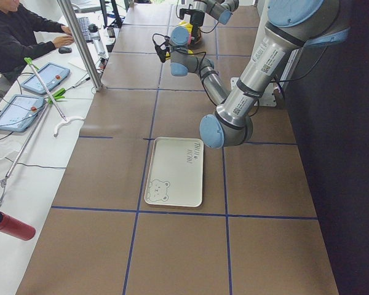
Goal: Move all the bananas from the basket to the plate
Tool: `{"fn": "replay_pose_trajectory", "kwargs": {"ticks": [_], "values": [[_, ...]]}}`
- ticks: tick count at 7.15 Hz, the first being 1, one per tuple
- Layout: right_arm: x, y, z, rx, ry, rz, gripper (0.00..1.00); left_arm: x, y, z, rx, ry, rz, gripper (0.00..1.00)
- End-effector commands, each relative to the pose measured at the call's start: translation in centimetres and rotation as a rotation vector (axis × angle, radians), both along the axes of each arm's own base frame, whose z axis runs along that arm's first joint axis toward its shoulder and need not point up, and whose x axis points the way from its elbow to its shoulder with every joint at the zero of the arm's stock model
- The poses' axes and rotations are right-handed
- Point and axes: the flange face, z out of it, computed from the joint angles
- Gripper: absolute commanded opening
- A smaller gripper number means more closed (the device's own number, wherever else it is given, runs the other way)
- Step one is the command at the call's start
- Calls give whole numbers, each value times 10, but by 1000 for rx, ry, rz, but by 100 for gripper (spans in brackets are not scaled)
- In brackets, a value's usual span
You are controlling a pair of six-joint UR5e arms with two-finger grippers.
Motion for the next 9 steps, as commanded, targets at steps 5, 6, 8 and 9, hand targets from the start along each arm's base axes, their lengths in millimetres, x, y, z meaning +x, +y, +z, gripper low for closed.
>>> {"fn": "replay_pose_trajectory", "kwargs": {"ticks": [5,6,8,9], "values": [[24,12,9,-5,1,4,100,-154,-34,291,280,-566,109,0],[23,11,13,-11,7,9,100,-193,-28,342,306,-640,134,0],[21,10,16,-23,14,11,100,-232,0,416,268,-727,184,0],[21,10,19,-26,19,12,100,-231,0,445,222,-746,207,0]]}}
